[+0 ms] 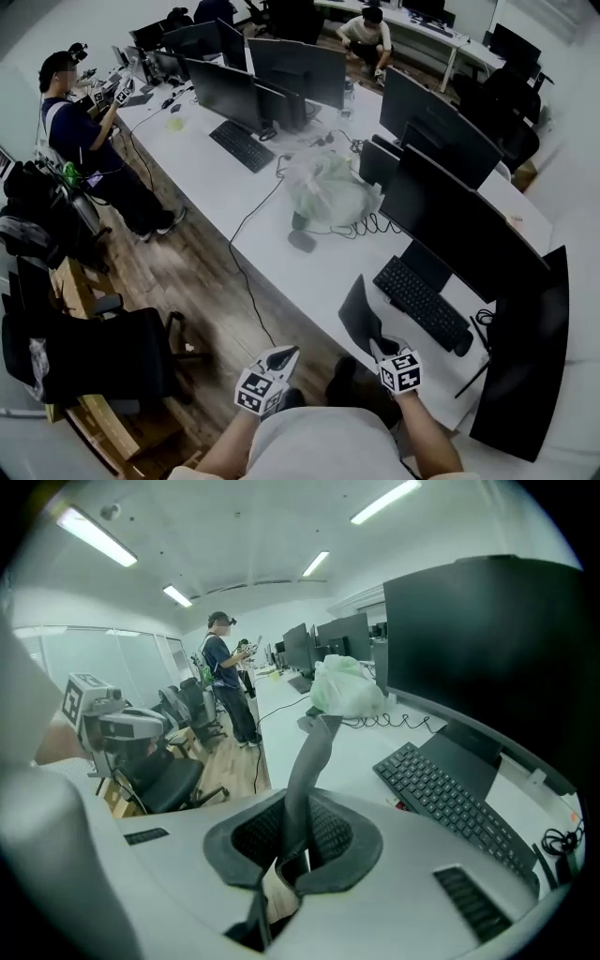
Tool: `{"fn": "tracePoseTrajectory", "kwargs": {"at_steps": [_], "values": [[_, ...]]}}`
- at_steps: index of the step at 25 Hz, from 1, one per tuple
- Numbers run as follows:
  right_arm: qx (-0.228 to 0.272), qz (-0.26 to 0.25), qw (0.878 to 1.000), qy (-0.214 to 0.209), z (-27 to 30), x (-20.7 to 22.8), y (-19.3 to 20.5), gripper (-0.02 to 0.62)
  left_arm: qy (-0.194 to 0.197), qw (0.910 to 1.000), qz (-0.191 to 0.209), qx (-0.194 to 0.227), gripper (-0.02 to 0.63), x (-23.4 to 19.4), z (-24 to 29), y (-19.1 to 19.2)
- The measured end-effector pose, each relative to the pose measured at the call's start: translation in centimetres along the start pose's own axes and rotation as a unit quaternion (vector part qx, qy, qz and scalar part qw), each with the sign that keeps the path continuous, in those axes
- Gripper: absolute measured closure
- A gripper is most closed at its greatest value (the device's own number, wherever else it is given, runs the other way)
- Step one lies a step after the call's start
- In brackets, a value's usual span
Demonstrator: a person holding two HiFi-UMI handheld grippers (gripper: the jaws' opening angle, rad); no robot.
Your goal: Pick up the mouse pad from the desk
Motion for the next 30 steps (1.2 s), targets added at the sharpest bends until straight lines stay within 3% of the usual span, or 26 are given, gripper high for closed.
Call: {"fn": "tracePoseTrajectory", "kwargs": {"at_steps": [12, 18, 25, 30], "values": [[0.068, 0.014, 0.994, 0.08, -9.4, -7.1, -1.8, 0.554, 0.06, 0.9975, 0.034, 0.016, 0.59, 1.2, -7.9, 0.1], [0.115, 0.041, 0.988, 0.097, -15.0, -10.8, -1.9, 0.554, 0.095, 0.9944, 0.041, 0.022, 0.591, 2.2, -10.8, -0.1], [0.156, 0.027, 0.98, 0.121, -20.8, -13.9, -2.3, 0.554, 0.129, 0.9891, 0.058, 0.043, 0.591, 3.5, -12.8, -1.9], [0.175, 0.01, 0.975, 0.136, -24.1, -14.6, -1.4, 0.554, 0.133, 0.9868, 0.07, 0.061, 0.591, 5.4, -13.3, -2.9]]}}
Point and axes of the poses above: the fingertips, and each gripper's own axes: z forward along the fingers, x to its right, y out of its underside, the point moved 10 cm from there along -z, backward along the fingers, and after that the axes turned 8 degrees about y, right-handed, at the moved point
